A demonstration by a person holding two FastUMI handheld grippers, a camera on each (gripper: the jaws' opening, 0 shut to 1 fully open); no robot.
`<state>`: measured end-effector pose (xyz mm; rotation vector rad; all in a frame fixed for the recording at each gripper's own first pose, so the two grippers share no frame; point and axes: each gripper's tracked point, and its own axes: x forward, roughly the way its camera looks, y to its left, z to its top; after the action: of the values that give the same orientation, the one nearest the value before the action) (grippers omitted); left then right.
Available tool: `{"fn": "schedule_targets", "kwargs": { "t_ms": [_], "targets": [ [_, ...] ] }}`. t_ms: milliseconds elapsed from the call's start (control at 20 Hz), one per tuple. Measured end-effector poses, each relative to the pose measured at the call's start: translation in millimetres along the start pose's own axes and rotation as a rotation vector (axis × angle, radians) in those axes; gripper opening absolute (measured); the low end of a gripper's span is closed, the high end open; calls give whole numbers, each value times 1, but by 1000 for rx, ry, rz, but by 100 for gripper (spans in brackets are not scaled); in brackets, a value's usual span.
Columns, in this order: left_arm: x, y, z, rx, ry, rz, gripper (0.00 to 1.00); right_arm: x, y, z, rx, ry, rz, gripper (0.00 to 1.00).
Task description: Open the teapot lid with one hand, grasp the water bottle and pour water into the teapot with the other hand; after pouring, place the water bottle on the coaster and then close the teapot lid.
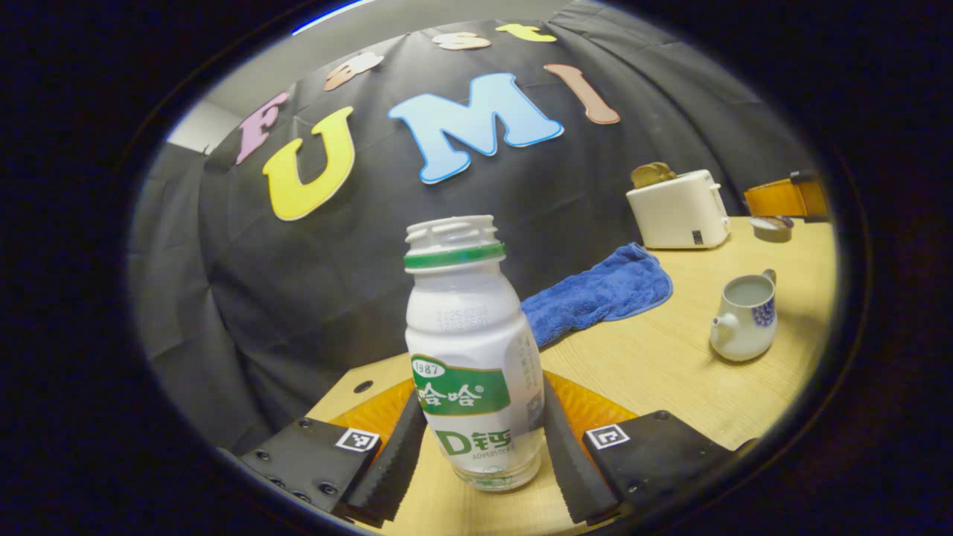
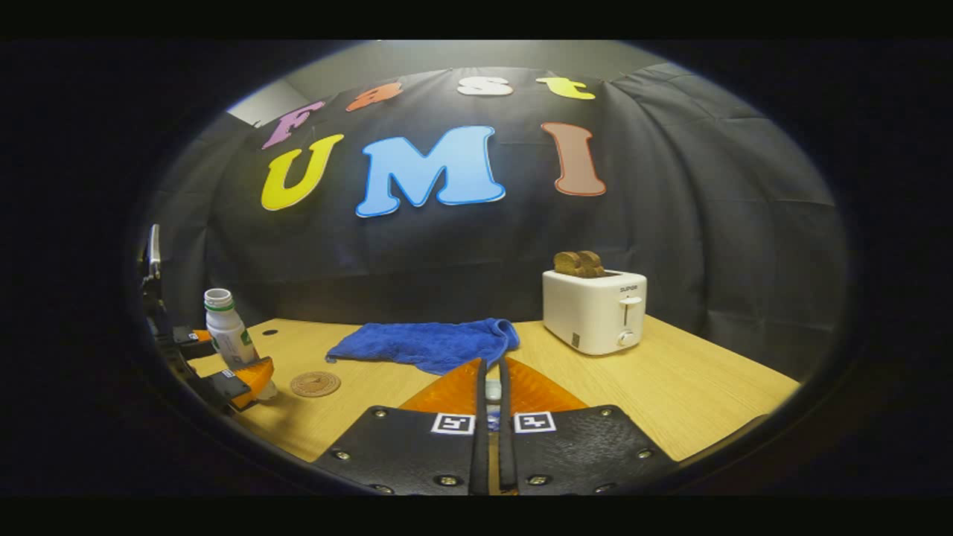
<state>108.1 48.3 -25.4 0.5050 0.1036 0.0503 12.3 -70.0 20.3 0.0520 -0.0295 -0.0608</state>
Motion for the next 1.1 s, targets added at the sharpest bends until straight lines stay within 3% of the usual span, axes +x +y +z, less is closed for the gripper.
{"fn": "schedule_targets", "kwargs": {
  "t_ms": [50,600,850,1100],
  "targets": [
    [2,-4,4,42,-4,-4,92,-1,-5,0,0,0,-6,5],
    [11,-39,48,428,-48,-67,92,-12,-54,-12,-2,20,-56,5],
    [13,-61,58,558,-49,-101,85,-18,-69,-17,0,26,-72,5],
    [15,-73,65,685,-45,-117,92,-22,-80,-21,19,29,-82,5]
  ]
}}
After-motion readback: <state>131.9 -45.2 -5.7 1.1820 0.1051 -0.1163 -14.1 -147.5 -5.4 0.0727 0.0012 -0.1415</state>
